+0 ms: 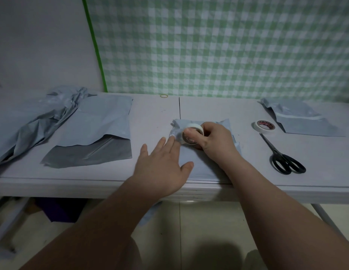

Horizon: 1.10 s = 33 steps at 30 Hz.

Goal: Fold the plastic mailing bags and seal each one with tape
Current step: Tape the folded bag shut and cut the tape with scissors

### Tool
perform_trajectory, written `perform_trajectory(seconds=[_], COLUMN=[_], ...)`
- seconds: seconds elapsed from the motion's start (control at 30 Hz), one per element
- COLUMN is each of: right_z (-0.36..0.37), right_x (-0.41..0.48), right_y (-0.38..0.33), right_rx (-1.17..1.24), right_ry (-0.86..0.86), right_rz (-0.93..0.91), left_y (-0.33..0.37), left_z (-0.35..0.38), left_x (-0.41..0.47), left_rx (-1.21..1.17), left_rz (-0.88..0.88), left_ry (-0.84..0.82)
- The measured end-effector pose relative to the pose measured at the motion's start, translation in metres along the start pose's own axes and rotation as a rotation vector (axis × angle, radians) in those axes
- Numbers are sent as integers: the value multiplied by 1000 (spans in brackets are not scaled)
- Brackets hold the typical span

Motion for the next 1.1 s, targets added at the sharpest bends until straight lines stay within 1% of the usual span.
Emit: perform_trajectory(seconds=[0.13, 0.23, 0.3, 0.4, 0.47, 0.53, 0.63, 0.83, 1.1], right_z=[-4, -2, 1, 2, 1, 2, 2, 1, -3], right_x=[-1, -4, -4, 0, 1, 1, 0, 4, 9], right_y=[1, -4, -5, 2, 7, 8, 4, 1, -12], right_rx=[-33, -133, -114, 31, 211, 423, 507, 396, 71], right_ry=[67, 91, 80, 39, -12, -110, -227, -353, -275], right_rz=[-88, -213, -228, -100, 33, 138, 186, 229, 116], left_y=[1, 1, 0, 0, 1, 0, 1, 0, 0], left_z=[1, 2, 2, 1, 1, 1, 2, 3, 2], left_x=[-1, 0, 0, 0, 0, 0, 0, 1, 1], left_rx=[16, 7, 11, 13, 13, 19, 21, 38, 33], left_rz=[2, 5, 6, 6, 5, 3, 4, -5, -4], left_ry=[-7, 4, 8, 11, 8, 12, 15, 19, -4])
Point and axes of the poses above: each hand's wrist, its own x-axis towards the middle knuckle, its own z-axis out of the palm, y = z × x, the point moved 5 cm from there along x, towards the middle knuckle, and after that the axes turned 12 degrees about x, right-handed, at the moved point
